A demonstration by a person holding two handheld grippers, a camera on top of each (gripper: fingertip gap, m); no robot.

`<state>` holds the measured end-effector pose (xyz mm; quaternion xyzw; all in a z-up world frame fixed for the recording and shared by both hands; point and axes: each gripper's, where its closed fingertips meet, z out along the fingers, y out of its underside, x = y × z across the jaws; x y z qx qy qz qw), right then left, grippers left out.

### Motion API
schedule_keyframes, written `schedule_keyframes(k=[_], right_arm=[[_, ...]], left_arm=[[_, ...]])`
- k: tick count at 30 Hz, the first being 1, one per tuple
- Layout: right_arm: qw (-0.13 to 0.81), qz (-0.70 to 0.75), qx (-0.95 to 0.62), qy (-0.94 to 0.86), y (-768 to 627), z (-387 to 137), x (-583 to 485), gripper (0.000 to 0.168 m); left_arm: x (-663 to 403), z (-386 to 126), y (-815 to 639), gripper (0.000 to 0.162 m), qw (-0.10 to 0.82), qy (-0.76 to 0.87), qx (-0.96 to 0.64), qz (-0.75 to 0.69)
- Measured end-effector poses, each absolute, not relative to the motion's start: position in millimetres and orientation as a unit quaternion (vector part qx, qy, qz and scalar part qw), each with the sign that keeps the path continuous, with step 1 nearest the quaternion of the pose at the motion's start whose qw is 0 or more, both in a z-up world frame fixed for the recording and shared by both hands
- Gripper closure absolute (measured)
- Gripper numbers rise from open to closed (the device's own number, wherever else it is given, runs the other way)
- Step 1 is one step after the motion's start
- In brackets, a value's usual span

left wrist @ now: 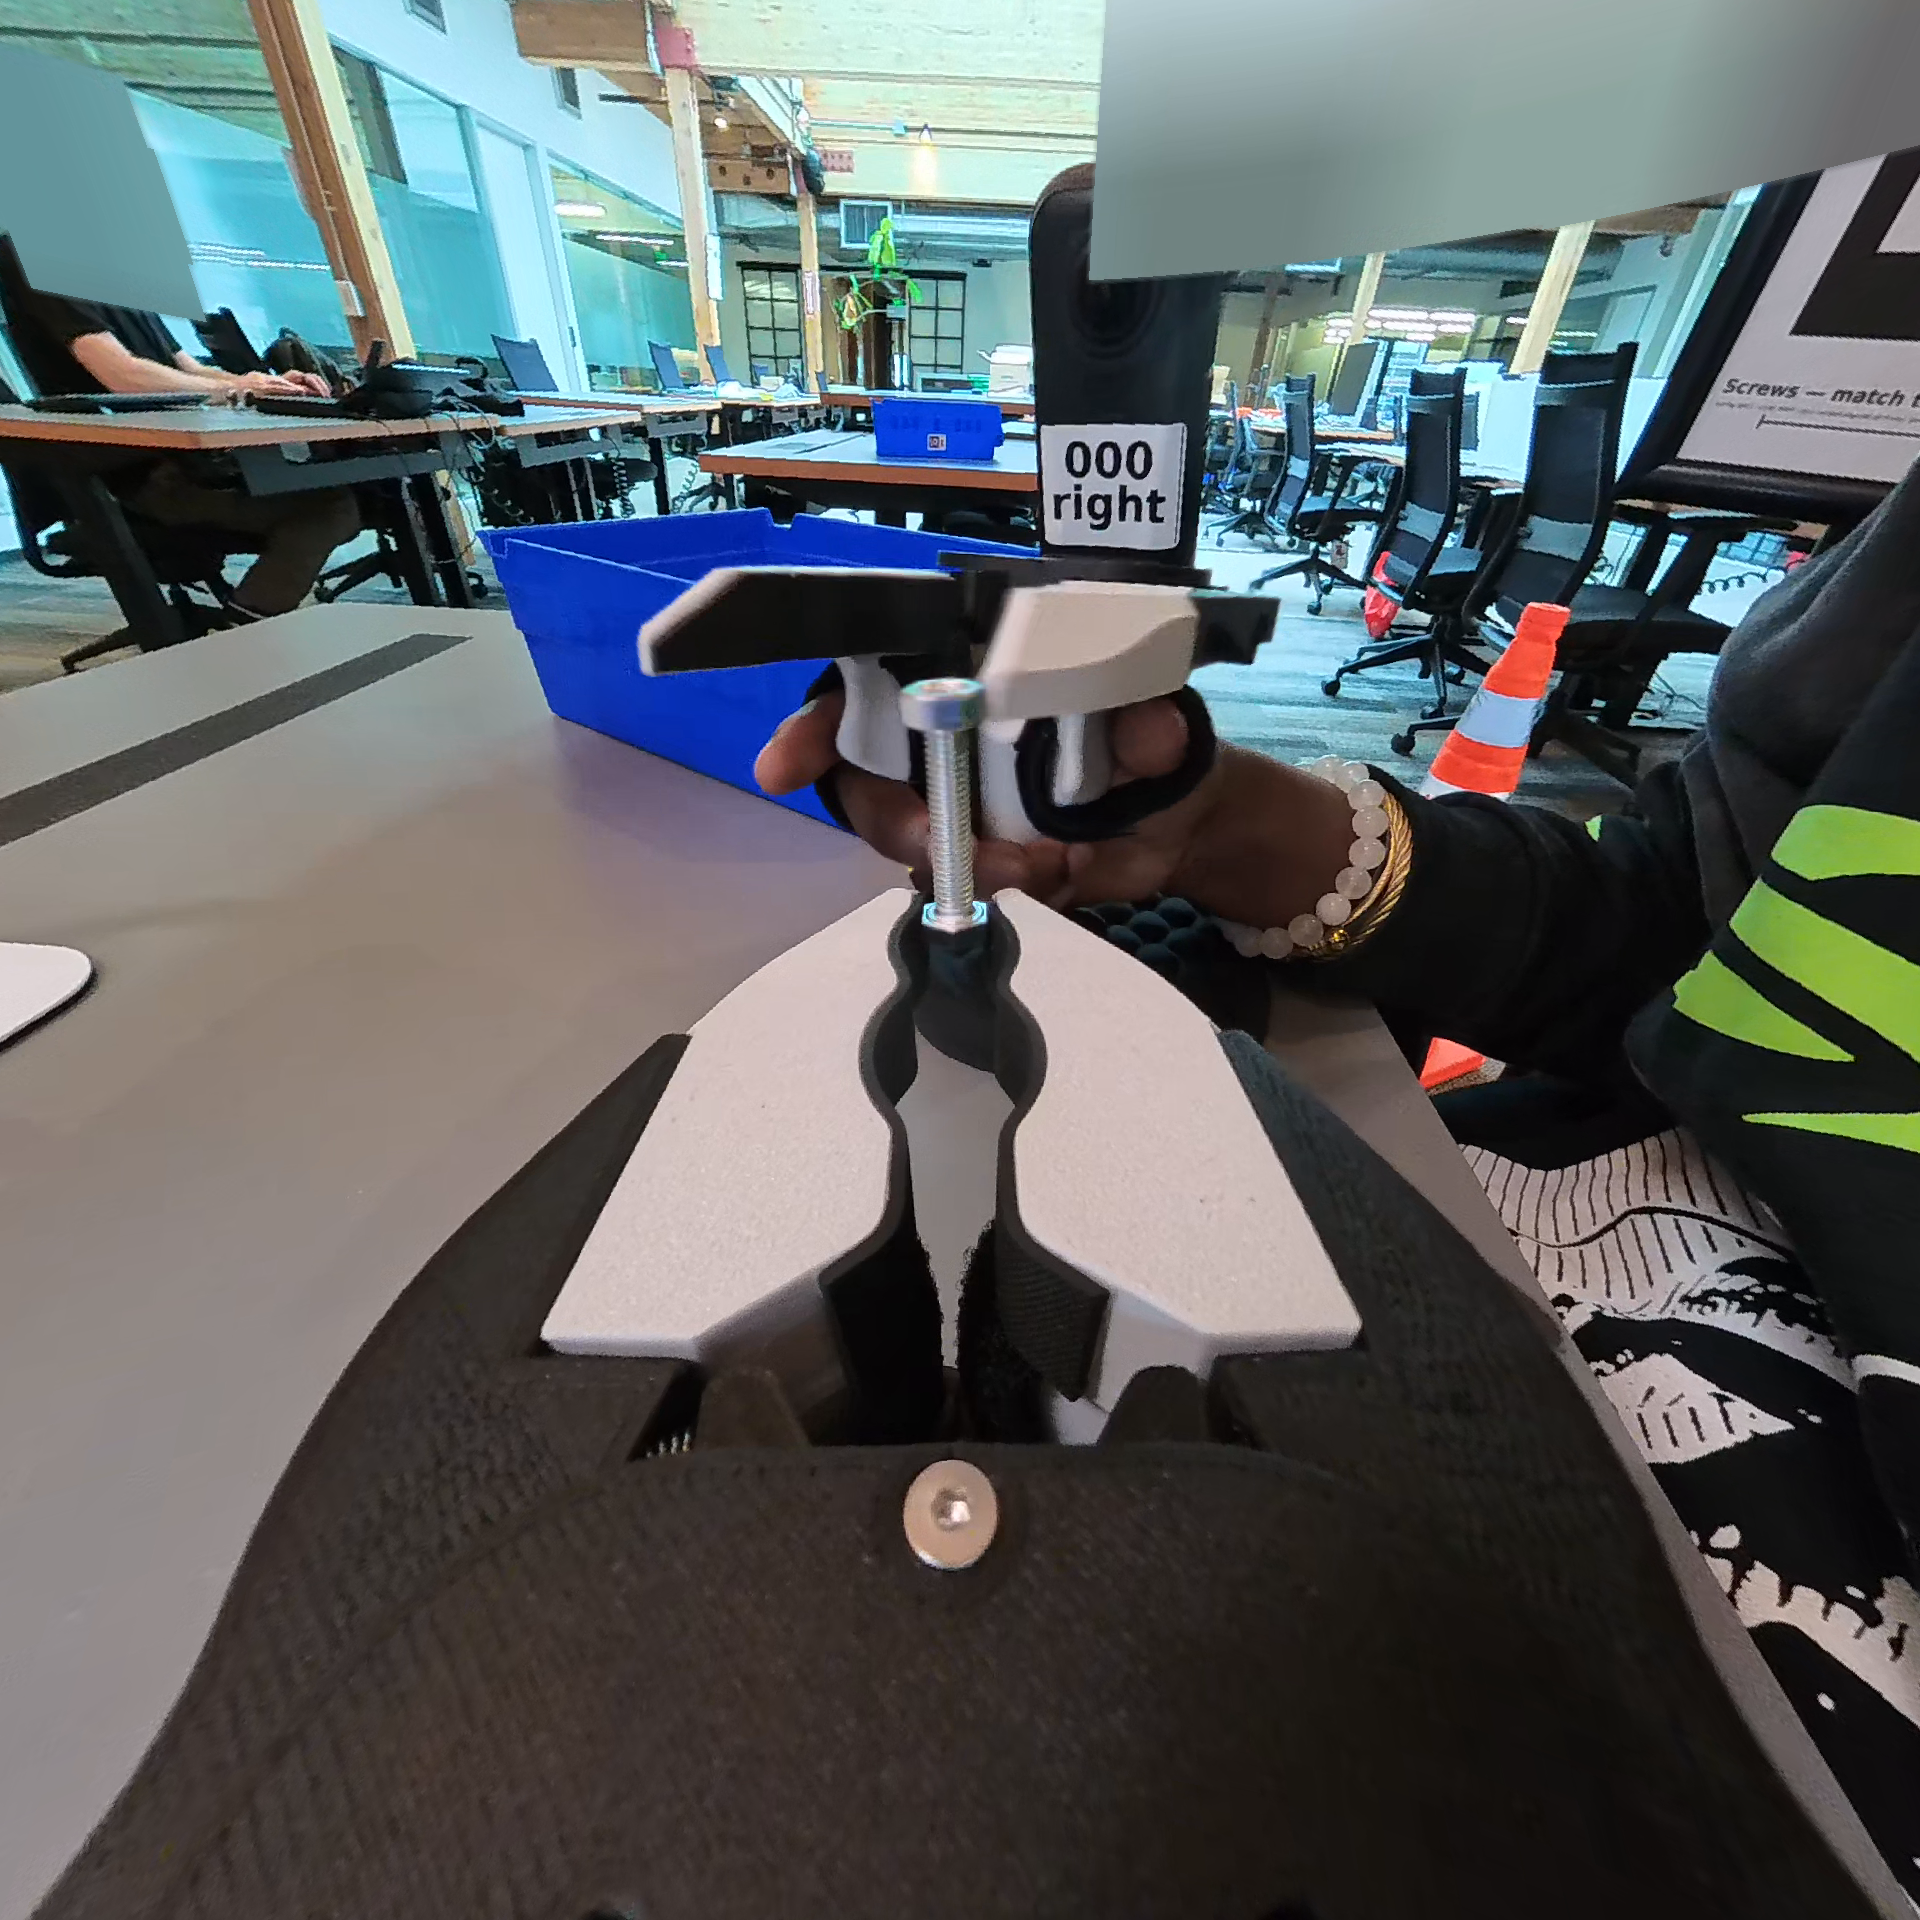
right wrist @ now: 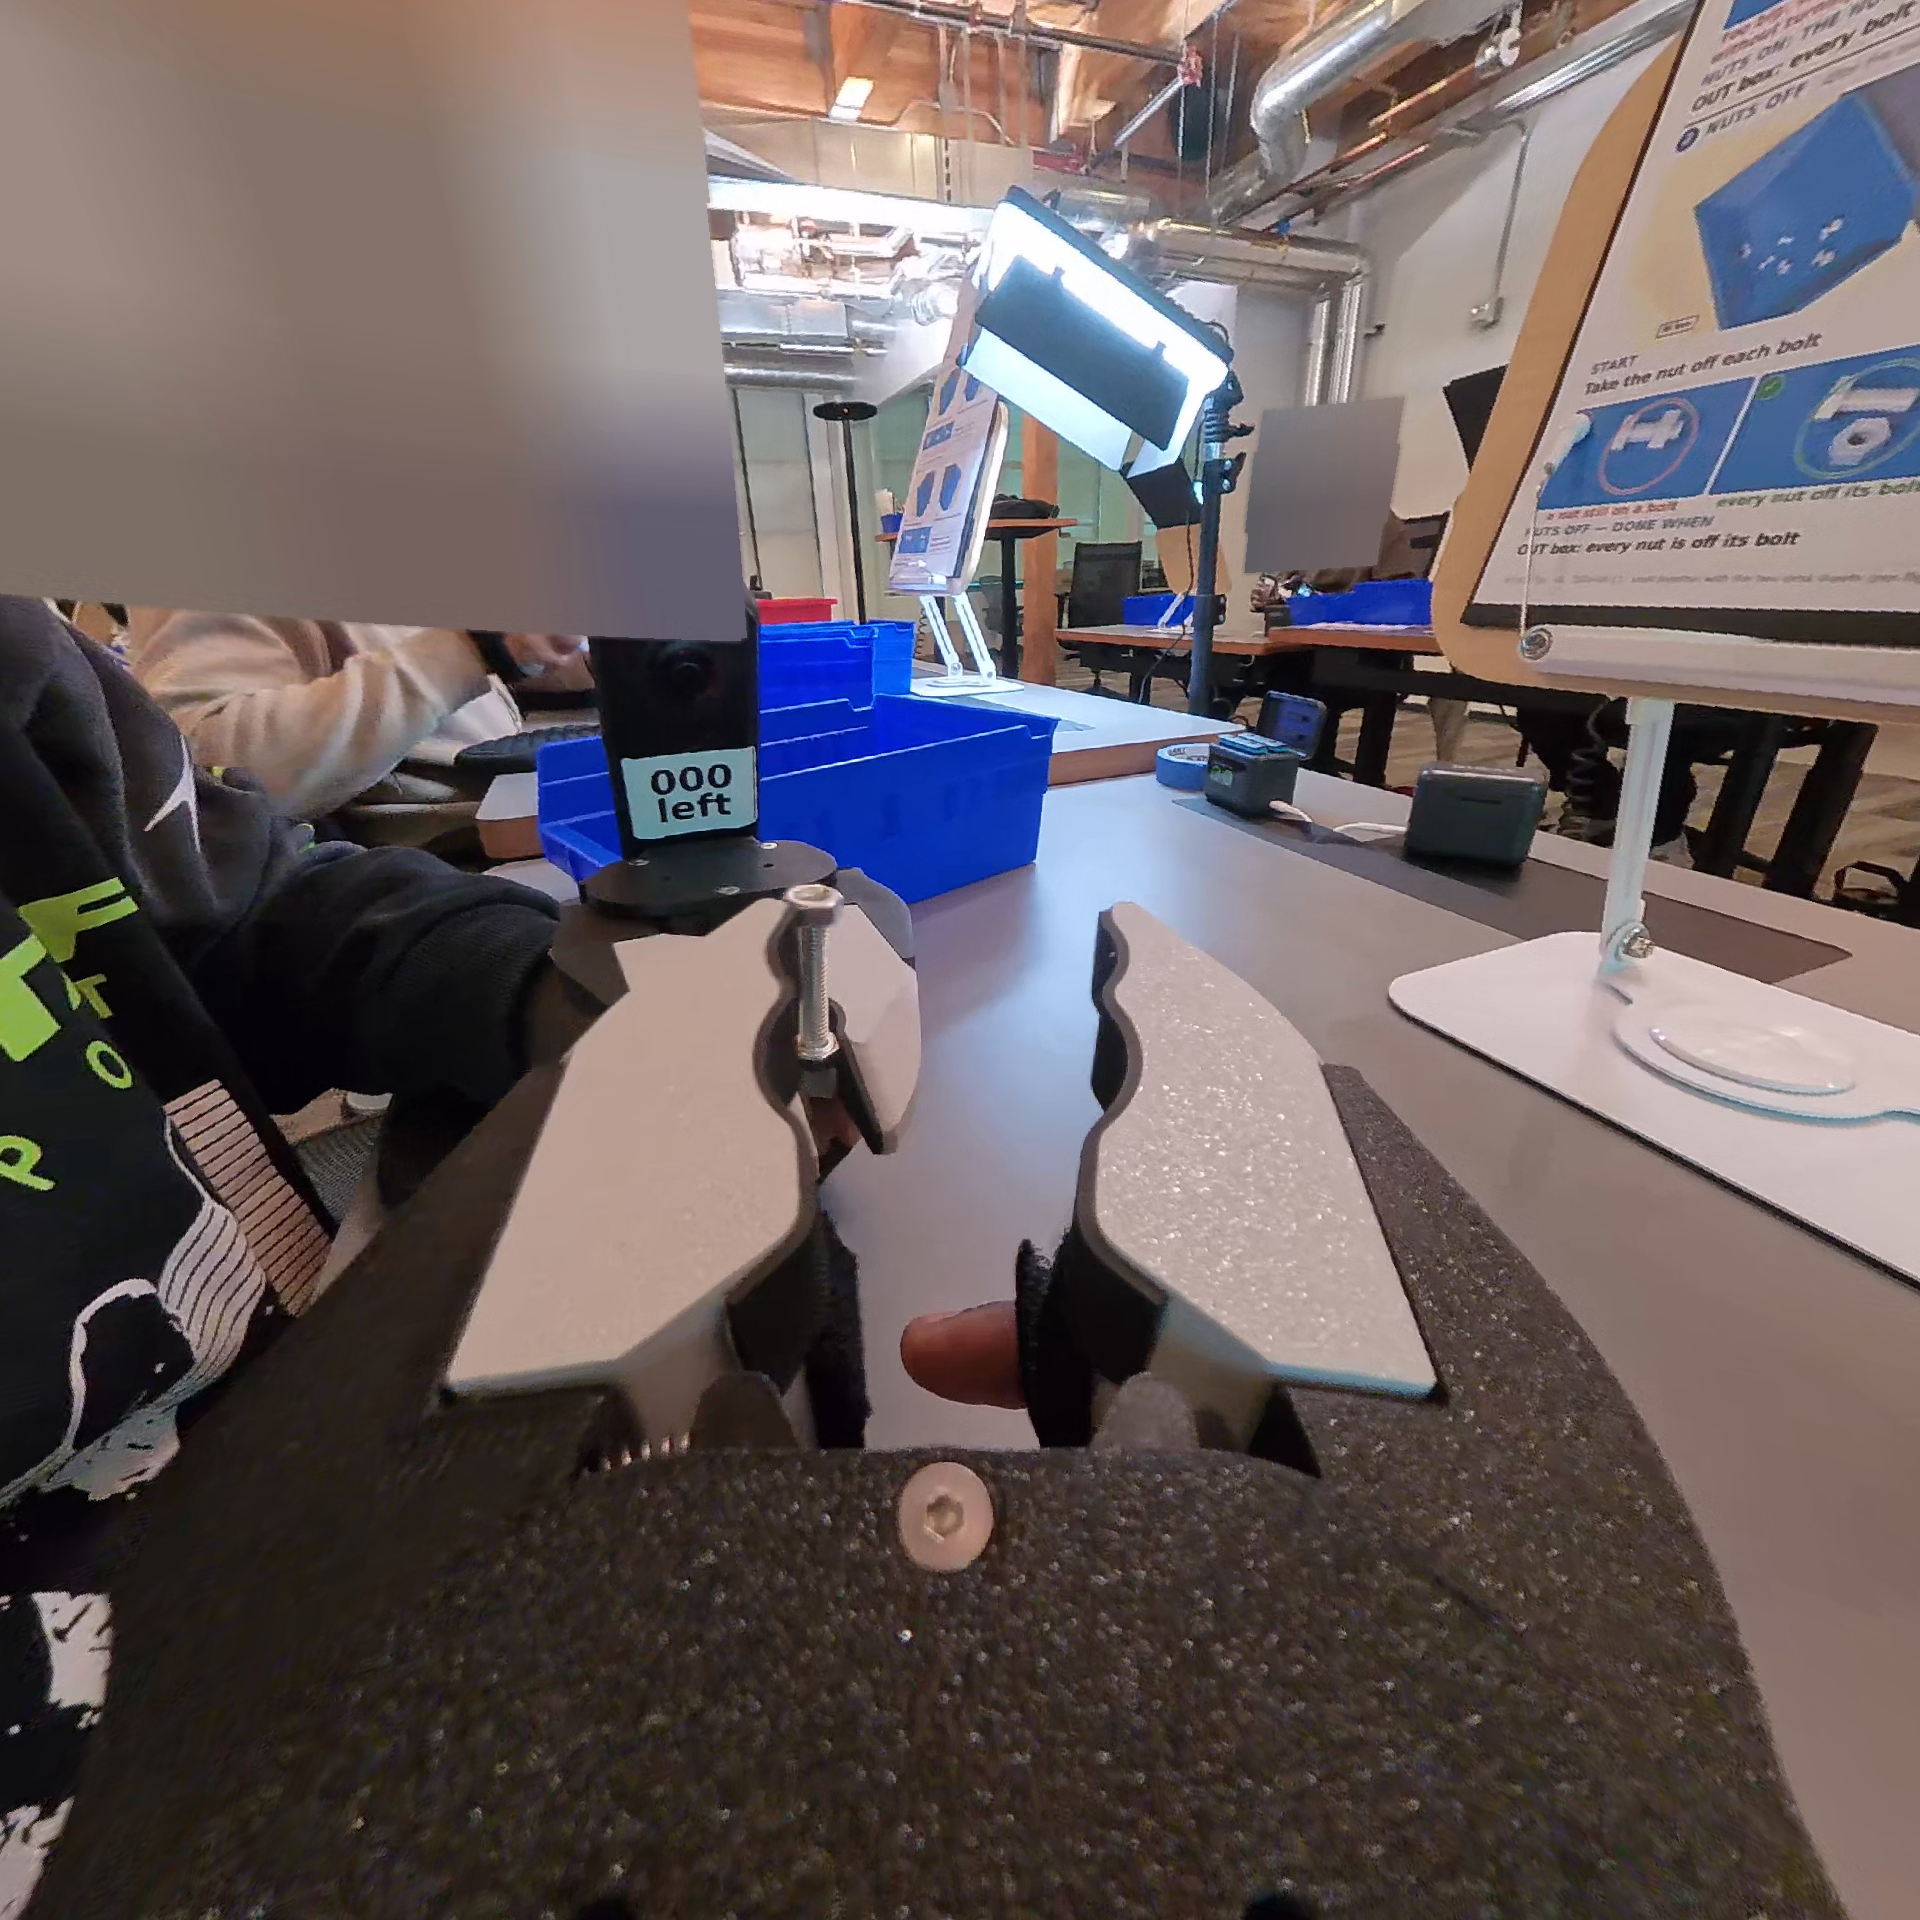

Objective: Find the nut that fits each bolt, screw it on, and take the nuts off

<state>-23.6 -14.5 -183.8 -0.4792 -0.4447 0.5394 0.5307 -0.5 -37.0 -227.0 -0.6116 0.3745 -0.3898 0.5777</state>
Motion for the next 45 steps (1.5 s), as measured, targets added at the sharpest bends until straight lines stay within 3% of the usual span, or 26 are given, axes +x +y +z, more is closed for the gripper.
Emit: schedule_keyframes(k=[3,9,13,20,24,31,45], right_arm=[[0.538,0.536,-0.485,-0.434,-9,-183,-20,0.125],[0.528,0.552,-0.467,-0.445,-19,-180,-23,0.111],[0.539,0.533,-0.486,-0.434,-9,-183,-21,0.125],[0.531,0.552,-0.466,-0.442,-18,-179,-22,0.110],[0.539,0.539,-0.480,-0.433,-10,-181,-20,0.122],[0.532,0.556,-0.463,-0.440,-18,-178,-21,0.114],[0.534,0.551,-0.468,-0.439,-16,-179,-21,0.115]], left_arm=[[-1,-226,-37,0.152,0.579,0.375,-0.610,-0.390],[0,-226,-37,0.152,0.578,0.375,-0.610,-0.391],[0,-226,-38,0.152,0.579,0.376,-0.608,-0.391],[0,-226,-38,0.152,0.579,0.376,-0.610,-0.390],[0,-226,-38,0.152,0.579,0.376,-0.608,-0.391],[-1,-227,-36,0.152,0.579,0.374,-0.612,-0.388],[-1,-226,-37,0.152,0.579,0.375,-0.611,-0.388]])
